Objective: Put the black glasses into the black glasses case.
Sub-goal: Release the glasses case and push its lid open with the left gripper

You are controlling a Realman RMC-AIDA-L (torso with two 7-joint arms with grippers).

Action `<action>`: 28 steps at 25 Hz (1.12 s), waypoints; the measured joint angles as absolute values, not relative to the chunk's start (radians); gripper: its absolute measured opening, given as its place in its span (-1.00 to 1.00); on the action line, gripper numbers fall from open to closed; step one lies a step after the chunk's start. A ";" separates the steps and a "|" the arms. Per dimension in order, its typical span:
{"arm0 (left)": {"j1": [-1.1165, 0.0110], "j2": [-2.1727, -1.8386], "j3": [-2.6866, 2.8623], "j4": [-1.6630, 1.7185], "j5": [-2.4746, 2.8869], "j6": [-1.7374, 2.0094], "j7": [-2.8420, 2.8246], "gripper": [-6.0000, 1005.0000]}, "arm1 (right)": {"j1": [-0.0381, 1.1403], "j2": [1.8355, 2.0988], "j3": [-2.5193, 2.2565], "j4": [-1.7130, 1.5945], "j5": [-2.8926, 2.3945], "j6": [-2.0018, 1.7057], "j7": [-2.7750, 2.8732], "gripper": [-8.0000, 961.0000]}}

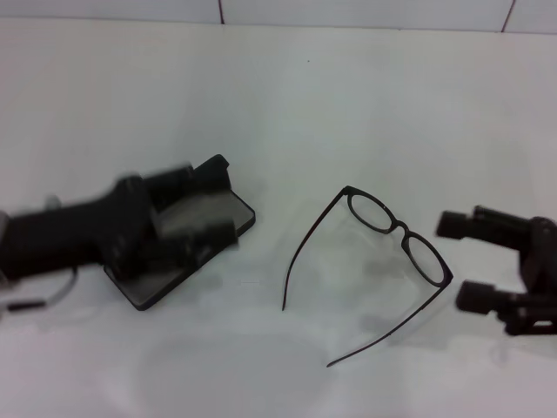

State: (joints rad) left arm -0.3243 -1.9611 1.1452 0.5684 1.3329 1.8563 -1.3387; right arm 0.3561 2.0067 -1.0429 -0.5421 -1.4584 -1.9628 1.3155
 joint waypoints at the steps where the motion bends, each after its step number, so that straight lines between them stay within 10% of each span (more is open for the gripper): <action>1: -0.315 -1.964 1.119 0.619 1.335 1.855 -1.385 0.54 | 0.348 2.005 -1.025 -0.542 -1.458 -1.964 1.314 0.81; 10: -0.222 -2.089 0.916 1.434 1.724 1.653 -1.929 0.52 | 0.268 1.997 -0.818 -0.503 -1.459 -2.018 1.265 0.81; 28: -0.358 -2.090 1.396 1.586 2.575 1.448 -2.413 0.30 | 0.282 1.999 -0.790 -0.477 -1.459 -2.013 1.237 0.81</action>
State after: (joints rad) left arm -0.3577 -2.0903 1.3961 1.5864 2.5749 1.4480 -2.4125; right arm 0.2823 1.9990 -0.7895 -0.4766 -1.4587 -2.0133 1.2373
